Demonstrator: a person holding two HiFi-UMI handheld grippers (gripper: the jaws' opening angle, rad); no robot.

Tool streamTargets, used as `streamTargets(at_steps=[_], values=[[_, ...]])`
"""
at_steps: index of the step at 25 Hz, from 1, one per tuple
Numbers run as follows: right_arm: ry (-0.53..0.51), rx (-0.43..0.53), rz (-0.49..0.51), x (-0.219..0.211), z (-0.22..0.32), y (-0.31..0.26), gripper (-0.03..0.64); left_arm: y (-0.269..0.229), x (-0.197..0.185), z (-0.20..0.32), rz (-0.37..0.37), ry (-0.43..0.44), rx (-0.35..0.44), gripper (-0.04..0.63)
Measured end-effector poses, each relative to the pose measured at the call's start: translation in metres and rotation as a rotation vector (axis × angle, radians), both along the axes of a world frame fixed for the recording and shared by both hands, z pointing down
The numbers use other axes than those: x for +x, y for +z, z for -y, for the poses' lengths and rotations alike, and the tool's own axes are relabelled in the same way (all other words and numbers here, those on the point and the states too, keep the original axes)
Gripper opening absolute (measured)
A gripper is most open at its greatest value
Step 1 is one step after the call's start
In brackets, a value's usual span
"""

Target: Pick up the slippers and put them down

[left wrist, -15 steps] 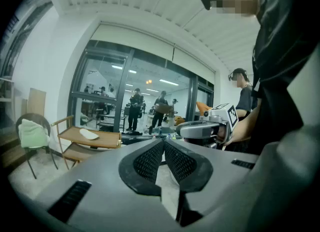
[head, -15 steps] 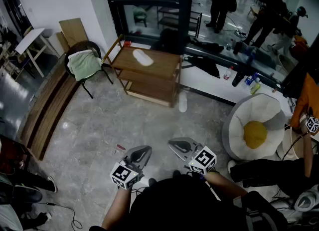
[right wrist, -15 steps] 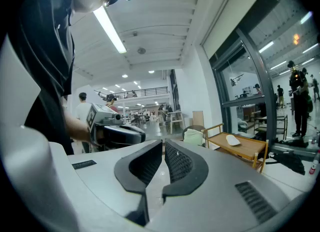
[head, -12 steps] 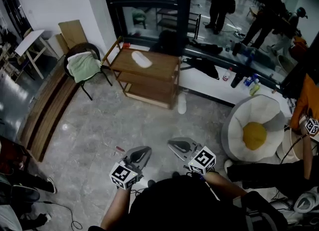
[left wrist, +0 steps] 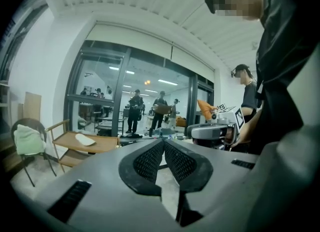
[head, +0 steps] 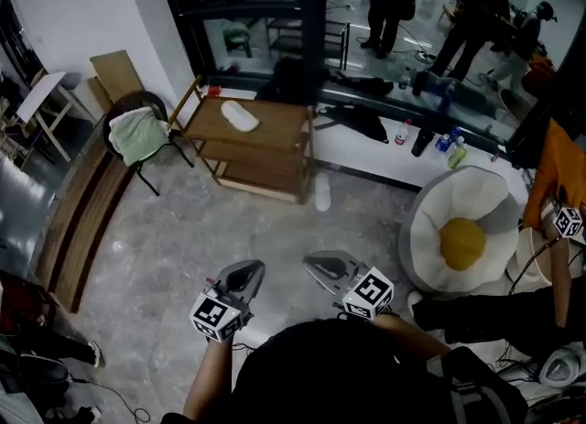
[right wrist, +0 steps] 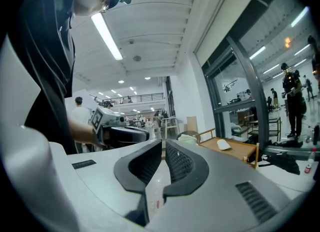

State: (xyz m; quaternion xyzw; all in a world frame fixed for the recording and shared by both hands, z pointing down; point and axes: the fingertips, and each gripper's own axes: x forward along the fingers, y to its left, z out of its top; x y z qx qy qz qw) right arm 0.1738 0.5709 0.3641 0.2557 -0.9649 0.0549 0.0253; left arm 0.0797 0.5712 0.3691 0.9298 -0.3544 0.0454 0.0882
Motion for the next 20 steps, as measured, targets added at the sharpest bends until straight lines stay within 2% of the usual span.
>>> streamTargets(at_steps=[3,6,10,15,20], values=[[0.021,0.008,-0.015,0.014,0.007,0.007,0.034,0.005,0.007,0.009,-0.002,-0.018,-0.004,0.023],[-0.001,0.014,-0.011,0.021,0.011,0.008,0.034,0.009,0.007,0.019,-0.002,-0.040,-0.010,0.023],[-0.002,-0.014,0.015,0.030,0.026,0.012,0.034,0.014,0.010,0.034,-0.003,-0.069,-0.022,0.023],[-0.012,-0.066,0.033,0.018,0.058,0.021,0.034,0.019,0.002,0.051,0.035,-0.080,-0.027,0.023],[-0.013,-0.056,0.011,-0.004,0.107,0.026,0.034,0.031,-0.020,0.092,0.017,-0.095,-0.040,0.023]])
